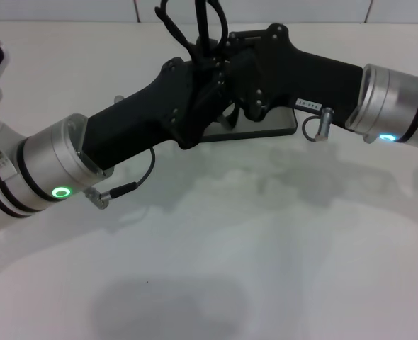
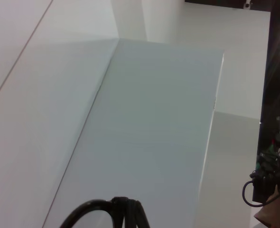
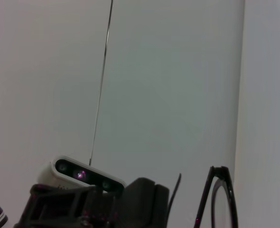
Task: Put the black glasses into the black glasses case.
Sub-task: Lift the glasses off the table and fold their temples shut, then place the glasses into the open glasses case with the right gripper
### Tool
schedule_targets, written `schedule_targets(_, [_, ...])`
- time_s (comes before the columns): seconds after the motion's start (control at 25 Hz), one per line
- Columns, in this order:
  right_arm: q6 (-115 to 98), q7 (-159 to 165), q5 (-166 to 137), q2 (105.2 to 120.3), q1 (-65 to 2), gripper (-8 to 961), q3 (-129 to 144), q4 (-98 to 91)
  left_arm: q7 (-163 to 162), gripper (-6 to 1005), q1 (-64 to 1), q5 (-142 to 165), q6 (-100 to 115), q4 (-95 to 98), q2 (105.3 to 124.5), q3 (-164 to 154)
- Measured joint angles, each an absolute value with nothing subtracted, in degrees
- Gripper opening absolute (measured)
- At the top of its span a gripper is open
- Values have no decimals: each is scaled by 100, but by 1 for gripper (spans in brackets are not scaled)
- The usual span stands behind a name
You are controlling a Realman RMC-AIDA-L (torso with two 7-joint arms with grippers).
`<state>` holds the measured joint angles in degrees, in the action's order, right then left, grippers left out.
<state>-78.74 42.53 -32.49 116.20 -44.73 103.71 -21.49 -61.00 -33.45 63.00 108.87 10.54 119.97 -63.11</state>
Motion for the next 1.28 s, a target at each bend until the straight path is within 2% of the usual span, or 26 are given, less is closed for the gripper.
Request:
schedule_targets(0.72, [-7877, 4253, -3224, 11619, -4454, 124, 10550, -2225, -6094, 38, -3312, 6266, 10898, 1028, 11997, -6301])
schedule_targets(1.0, [-7800, 4246, -3202, 11610, -4298, 128, 10435, -2241, -6100, 38, -3064, 6222, 11258, 1083, 11969, -6245])
schedule_targets(1.16, [-7845, 4295, -3278, 11486, -4132, 130, 10407, -2450, -6125, 38, -2578, 6029, 11608, 1443, 11922, -6143])
schedule_targets(1.28, [-7741, 4531, -3677, 11244, -3910, 131, 10393, -3150, -6196, 38, -2067, 6097, 11642, 2039, 11830, -6177])
